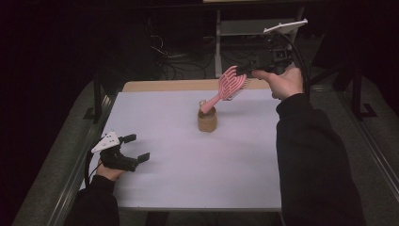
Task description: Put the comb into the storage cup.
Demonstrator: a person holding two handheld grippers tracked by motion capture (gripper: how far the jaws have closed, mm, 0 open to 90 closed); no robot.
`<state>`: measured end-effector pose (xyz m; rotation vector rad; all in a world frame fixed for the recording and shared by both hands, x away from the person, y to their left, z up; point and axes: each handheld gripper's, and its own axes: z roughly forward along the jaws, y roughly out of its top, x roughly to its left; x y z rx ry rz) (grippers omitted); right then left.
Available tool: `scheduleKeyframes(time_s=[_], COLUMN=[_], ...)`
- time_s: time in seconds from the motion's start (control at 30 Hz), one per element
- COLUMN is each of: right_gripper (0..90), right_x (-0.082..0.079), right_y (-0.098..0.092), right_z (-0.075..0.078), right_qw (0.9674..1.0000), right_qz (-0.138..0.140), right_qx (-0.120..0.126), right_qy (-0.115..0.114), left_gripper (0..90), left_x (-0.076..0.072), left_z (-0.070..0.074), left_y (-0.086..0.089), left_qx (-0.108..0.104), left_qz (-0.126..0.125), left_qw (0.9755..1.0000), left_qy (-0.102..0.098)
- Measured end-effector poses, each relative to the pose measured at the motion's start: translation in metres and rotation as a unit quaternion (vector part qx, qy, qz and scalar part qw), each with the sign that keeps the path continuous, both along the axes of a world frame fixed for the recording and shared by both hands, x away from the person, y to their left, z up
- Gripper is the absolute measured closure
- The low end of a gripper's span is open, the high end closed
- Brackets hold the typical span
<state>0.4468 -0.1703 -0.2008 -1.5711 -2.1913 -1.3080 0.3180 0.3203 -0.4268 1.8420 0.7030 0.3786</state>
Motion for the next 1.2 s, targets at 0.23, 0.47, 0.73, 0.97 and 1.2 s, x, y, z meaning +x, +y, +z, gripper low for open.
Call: scheduleKeyframes(time_s=[0.23,0.47,0.73,0.97,1.2], right_gripper=[66.2,66.2,66.2,66.2,66.2], right_x=[0.009,0.016,0.022,0.028,0.033], right_y=[0.008,0.018,0.026,0.031,0.035], right_z=[-0.007,-0.015,-0.022,-0.031,-0.037], right_qw=[0.9999,0.9996,0.9991,0.9983,0.9977], right_qz=[-0.001,0.005,0.008,0.009,0.014], right_qx=[-0.010,-0.023,-0.036,-0.049,-0.057], right_qy=[0.008,0.016,0.022,0.031,0.034], left_gripper=[0.0,0.0,0.0,0.0,0.0], left_x=[0.000,0.000,-0.002,-0.002,-0.001], left_z=[0.000,0.000,0.003,0.002,0.002], left_y=[0.001,-0.001,-0.002,-0.005,-0.004], left_qx=[-0.007,-0.020,-0.046,-0.041,-0.046], left_qz=[0.001,-0.014,-0.027,-0.032,-0.031], left_qw=[1.0000,0.9996,0.9985,0.9985,0.9983], left_qy=[0.003,0.011,0.015,0.017,0.019])
